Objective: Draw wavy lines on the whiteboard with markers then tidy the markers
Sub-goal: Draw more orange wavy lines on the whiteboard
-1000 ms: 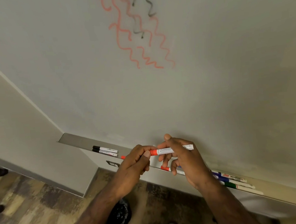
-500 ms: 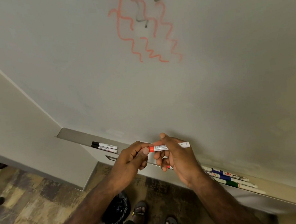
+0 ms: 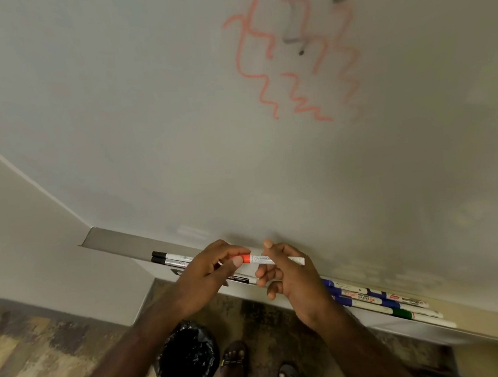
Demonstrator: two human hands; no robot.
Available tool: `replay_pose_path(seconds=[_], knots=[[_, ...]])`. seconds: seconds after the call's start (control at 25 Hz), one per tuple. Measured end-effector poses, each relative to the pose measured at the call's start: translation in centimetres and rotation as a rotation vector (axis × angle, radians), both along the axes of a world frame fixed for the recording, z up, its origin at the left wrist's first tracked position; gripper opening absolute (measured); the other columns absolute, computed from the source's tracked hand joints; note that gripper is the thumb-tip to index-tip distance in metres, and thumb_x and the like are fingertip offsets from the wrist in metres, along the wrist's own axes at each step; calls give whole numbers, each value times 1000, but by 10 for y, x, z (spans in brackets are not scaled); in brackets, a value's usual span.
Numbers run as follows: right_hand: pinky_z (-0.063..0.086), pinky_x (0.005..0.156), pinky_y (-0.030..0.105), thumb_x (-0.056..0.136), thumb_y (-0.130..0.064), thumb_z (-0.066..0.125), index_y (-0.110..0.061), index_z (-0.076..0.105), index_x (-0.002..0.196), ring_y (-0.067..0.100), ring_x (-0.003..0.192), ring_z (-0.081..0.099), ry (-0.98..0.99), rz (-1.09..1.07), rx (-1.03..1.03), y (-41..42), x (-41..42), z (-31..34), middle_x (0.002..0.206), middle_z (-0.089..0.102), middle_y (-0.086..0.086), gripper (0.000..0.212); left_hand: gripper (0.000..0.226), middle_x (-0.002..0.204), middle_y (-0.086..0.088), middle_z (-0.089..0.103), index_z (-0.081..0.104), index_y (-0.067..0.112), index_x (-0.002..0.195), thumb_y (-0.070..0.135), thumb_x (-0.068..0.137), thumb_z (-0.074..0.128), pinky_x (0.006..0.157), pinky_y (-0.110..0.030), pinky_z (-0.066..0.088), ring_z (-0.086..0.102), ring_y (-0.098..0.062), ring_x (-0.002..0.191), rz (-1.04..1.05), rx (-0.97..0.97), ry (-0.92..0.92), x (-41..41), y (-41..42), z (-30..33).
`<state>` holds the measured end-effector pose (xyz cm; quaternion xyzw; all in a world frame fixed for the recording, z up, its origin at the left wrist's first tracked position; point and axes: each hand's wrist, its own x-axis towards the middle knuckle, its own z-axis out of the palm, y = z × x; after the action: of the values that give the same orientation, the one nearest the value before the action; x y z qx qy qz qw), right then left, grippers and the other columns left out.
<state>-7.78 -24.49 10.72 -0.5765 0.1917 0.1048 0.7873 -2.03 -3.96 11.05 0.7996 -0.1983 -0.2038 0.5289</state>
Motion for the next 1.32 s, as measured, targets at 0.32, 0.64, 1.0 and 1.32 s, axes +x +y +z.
replay_pose_path(seconds=[0.32,0.64,1.0,1.32], knots=[[60,72,23,99,-26,71,-25,73,114,11,90,73,61,109,-605,-9,4,-70,98,77,-9,15,12,103,9,67,76,28,110,27,98,71,82,-13,46,63,-8,99,-31,261,-163,54,39,-68],[51,98,30,99,-34,68,-21,75,116,14,104,63,-43,270,-1086,4,29,-126,111,71,-3,23,20,103,6,74,78,27,103,19,85,75,79,-37,54,63,-22,98,-250,709,-539,78,40,-125],[40,111,33,106,-29,57,-18,72,131,23,126,57,-39,389,-1248,17,40,-148,129,66,5,31,41,135,-1,64,69,22,130,5,94,60,101,-39,40,50,-24,129,-349,890,-532,83,40,-131],[44,113,35,92,-17,71,-21,70,133,24,126,57,-14,528,-1332,19,39,-147,130,65,3,41,48,143,1,58,65,24,134,2,92,59,105,-39,37,44,-22,133,-357,883,-505,82,40,-134]])
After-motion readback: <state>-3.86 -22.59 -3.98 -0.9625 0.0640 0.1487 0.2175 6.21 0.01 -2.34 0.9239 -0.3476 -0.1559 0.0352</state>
